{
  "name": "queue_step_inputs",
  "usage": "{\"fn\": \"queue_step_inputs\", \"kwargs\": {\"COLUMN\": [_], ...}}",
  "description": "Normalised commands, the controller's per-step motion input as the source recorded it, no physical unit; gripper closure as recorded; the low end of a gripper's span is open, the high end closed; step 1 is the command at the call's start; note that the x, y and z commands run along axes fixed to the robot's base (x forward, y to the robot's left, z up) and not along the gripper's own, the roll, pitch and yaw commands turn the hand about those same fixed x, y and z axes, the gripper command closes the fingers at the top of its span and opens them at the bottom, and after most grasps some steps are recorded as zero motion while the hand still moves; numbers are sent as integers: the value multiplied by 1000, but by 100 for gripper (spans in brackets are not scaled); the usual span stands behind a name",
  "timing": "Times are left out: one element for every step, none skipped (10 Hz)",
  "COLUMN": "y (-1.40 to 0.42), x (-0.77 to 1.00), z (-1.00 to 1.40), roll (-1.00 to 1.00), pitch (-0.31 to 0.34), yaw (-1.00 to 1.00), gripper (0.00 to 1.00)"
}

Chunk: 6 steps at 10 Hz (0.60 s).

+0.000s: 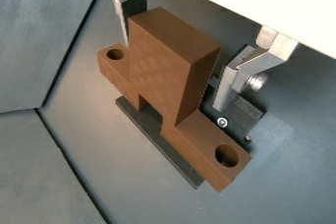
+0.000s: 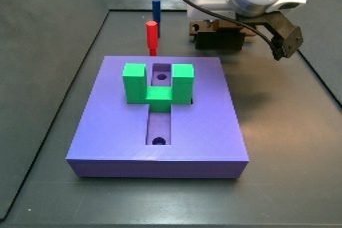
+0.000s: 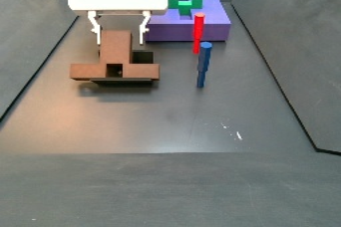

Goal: Pick up the brown object. Move up. Place the brown object on the fixture. Regrasp the brown object. Move to above the board. Insert the brown object.
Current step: Regrasp the brown object.

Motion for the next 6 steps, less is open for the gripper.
{"fn": "queue_step_inputs", "kwargs": {"y": [-3,-3,-14,-46,-49,-29], "x": [29,0,9,29,80,57], "z": [-49,-71,-46,-46,-31,-17], "roll": [117,111,123,209,203,171], "pitch": [34,14,40,86,126,114], "yaw": [0,0,0,0,-17,-14], "gripper": [0,0,0,0,0,0]}}
